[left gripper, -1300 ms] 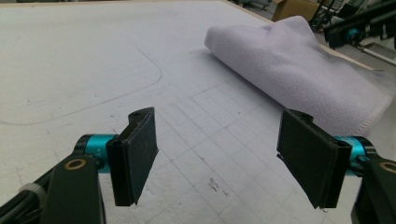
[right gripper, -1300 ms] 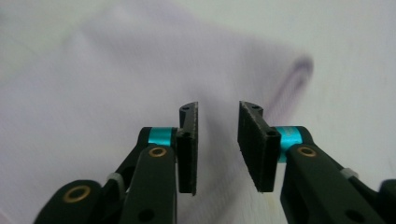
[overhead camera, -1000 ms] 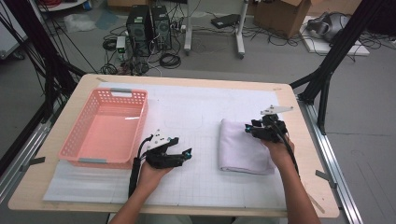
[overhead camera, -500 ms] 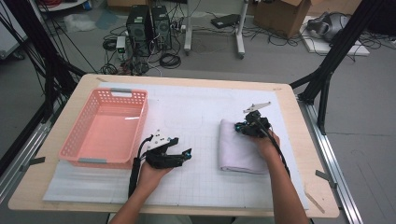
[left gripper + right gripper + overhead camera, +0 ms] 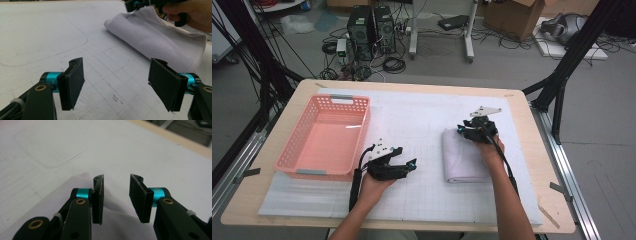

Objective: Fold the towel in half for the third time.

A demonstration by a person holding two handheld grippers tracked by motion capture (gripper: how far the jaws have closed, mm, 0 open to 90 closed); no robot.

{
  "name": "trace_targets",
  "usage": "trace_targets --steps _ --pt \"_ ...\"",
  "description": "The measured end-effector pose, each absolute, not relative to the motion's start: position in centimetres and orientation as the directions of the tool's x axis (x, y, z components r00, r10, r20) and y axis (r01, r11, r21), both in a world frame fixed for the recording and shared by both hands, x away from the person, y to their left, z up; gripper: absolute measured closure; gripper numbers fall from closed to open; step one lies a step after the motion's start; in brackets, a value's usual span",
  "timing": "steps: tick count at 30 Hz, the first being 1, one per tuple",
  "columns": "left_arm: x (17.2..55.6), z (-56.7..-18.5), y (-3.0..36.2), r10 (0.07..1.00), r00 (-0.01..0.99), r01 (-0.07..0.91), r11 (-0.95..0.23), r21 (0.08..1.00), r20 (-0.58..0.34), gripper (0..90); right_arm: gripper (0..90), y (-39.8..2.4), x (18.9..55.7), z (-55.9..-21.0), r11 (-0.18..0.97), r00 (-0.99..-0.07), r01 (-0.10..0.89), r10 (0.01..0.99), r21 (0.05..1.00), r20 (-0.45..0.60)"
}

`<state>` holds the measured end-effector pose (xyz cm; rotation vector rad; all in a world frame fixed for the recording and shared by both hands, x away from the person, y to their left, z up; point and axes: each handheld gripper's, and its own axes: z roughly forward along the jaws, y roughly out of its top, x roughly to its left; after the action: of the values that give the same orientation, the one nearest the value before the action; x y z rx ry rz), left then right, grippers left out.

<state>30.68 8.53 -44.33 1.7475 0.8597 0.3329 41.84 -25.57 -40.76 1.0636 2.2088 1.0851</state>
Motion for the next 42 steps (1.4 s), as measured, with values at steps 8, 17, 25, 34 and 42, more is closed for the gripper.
trace_targets --steps 8,17,25,34,42 --pt "30.6 -44.3 8.5 0.692 0.696 0.381 -0.128 0.916 -0.192 29.0 74.0 -28.9 40.5 -40.9 0.415 -0.494 0.562 0.862 0.715 -0.113" --pt "30.6 -44.3 8.4 0.69 0.698 0.381 -0.133 0.915 -0.191 29.0 66.4 -32.8 38.8 -41.7 0.321 -0.334 0.571 0.932 0.756 -0.143" --pt "30.6 -44.3 8.4 0.692 0.697 0.379 -0.131 0.916 -0.189 29.0 63.0 -34.0 34.1 -40.0 0.25 -0.39 0.501 0.92 0.829 -0.042" --pt "30.5 -44.3 8.3 0.691 0.698 0.379 -0.134 0.916 -0.188 29.1 75.4 -34.0 30.5 -43.6 0.221 -0.442 0.614 0.892 0.758 0.098" --pt "30.5 -44.4 8.2 0.693 0.695 0.381 -0.134 0.915 -0.189 29.0 84.8 -35.1 28.8 -41.2 0.241 -0.4 0.571 0.917 0.785 0.01"
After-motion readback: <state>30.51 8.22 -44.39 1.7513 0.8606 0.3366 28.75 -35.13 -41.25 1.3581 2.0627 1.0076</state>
